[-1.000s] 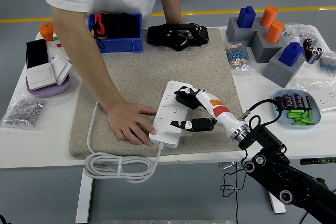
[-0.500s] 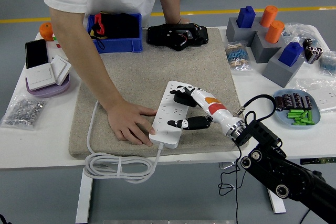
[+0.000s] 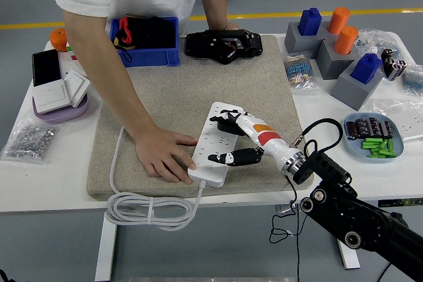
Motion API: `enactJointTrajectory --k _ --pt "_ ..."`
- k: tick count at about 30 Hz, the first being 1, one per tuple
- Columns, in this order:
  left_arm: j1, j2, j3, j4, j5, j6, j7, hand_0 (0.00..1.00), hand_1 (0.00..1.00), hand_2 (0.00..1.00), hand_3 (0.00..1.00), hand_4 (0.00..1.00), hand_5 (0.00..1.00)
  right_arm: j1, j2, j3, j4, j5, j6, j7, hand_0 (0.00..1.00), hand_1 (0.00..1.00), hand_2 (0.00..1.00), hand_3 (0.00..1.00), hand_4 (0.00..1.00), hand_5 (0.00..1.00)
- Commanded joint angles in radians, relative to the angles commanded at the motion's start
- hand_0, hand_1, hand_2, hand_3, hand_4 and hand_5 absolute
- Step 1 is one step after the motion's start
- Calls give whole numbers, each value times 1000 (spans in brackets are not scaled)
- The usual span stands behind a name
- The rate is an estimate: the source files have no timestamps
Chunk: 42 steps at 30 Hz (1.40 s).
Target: Press the white button,pick up the black plug,place it near the board,insert it into the board
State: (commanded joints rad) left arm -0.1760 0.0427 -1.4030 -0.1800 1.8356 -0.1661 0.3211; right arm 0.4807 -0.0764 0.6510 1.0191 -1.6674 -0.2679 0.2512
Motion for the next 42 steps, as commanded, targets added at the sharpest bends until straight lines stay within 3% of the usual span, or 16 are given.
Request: enactJointTrajectory --k 8,19,25,32,42 --pt "1 -2 0 0 -1 0 0 690 638 614 640 557 203 -1 -8 32 45 -10 3 -2 881 832 791 795 998 394" --pt "1 -3 2 0 -8 1 -1 691 638 613 640 557 202 -26 -29 131 182 -36 15 -13 881 832 790 794 998 393" --pt "1 -2 9 0 -19 2 -1 691 638 613 639 555 200 -95 -65 236 256 -56 21 -17 881 828 788 793 998 392" --pt "6 1 5 0 -20 4 -1 691 638 613 640 556 198 -208 -115 397 287 -81 19 -20 874 819 773 781 998 389" --pt "1 4 11 0 -27 6 -3 690 638 613 640 557 197 -372 -132 621 321 -110 16 -23 873 813 766 774 998 399"
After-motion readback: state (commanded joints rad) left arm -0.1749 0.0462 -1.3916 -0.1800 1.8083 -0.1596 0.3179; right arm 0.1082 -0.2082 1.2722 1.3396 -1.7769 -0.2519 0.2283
